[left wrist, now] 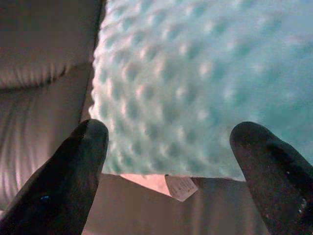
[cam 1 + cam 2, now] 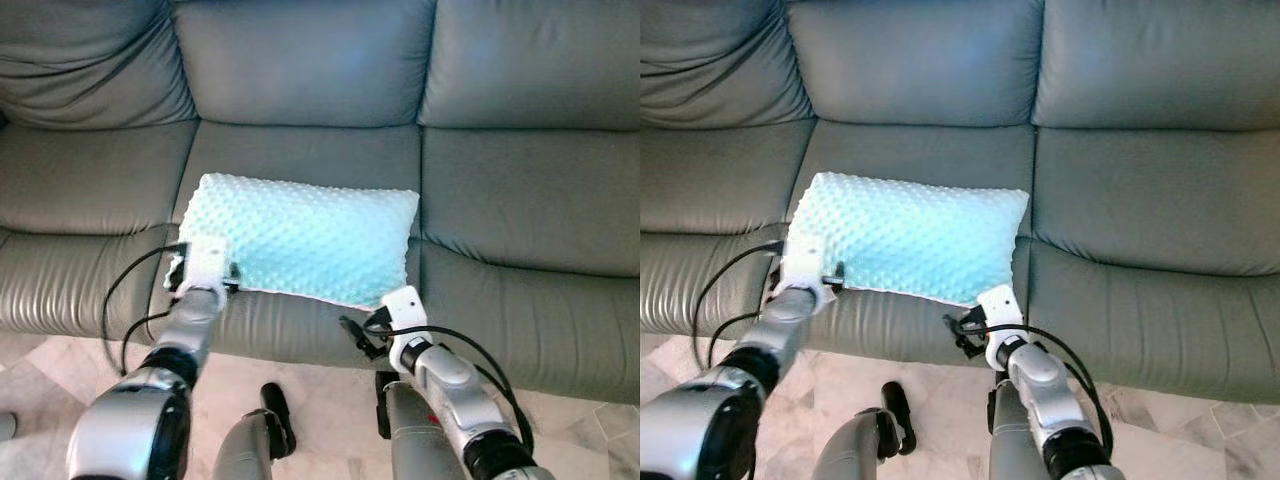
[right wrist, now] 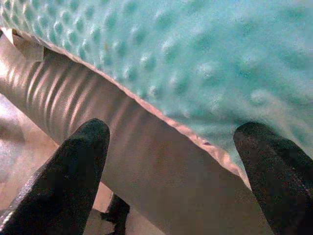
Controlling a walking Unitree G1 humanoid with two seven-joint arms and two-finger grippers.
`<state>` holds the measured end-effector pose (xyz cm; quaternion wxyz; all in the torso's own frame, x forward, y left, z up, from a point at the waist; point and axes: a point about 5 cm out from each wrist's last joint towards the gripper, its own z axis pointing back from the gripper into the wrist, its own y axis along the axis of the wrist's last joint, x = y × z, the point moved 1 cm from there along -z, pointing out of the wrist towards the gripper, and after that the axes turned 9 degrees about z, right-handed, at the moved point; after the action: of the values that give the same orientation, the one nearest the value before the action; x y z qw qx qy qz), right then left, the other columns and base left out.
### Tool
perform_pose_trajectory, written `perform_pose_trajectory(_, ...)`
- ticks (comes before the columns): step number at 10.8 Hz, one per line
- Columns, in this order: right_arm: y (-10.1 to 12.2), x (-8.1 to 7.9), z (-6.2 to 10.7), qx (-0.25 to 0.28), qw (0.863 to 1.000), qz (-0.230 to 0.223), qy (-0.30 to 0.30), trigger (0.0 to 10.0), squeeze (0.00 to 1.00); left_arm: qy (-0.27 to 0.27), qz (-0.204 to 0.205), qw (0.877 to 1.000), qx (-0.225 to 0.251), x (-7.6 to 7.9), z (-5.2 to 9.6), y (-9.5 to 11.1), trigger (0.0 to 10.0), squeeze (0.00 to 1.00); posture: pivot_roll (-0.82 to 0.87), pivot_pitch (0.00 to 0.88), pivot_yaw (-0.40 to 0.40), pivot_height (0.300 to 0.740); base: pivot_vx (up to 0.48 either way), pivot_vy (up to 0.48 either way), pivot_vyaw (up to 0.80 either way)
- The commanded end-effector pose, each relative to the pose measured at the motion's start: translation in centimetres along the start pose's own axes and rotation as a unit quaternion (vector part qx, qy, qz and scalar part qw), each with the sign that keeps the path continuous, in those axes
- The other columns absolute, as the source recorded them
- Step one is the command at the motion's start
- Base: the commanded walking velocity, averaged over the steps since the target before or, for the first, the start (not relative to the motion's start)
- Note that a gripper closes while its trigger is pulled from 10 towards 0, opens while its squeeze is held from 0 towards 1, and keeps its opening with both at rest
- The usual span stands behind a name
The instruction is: Move the pillow to the sofa
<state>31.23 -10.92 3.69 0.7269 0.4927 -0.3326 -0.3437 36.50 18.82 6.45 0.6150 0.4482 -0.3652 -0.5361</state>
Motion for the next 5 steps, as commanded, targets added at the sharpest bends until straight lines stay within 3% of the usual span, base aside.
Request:
perform_pose_trajectory(1, -0.6, -0.6, 0.3, -0.002, 1.000, -0.009, 0.008, 10.0, 0.00, 0.017, 0.014, 0.999, -0.025, -1.7, 0.5, -2.0, 10.0, 0.00, -0.30, 0.412, 0.156, 0.740, 0.000, 0.000, 0.00)
perform_pose_trajectory(3, 1.5, 0.2, 0.8, 0.053, 0.998, 0.036, -0.008, 10.0, 0.00, 0.054, 0.050, 0.997, 0.027, -4.9, 1.4, -2.8, 10.0, 0.00, -0.29, 0.334, 0.152, 0.740, 0.000, 0.000, 0.00)
perform_pose_trajectory(5, 2.5, -0.1, 1.1, 0.074, 0.996, 0.043, -0.011, 10.0, 0.00, 0.044, 0.069, 0.995, 0.055, -5.7, 2.6, -3.9, 10.0, 0.00, -0.28, 0.261, 0.146, 0.740, 0.000, 0.000, 0.00)
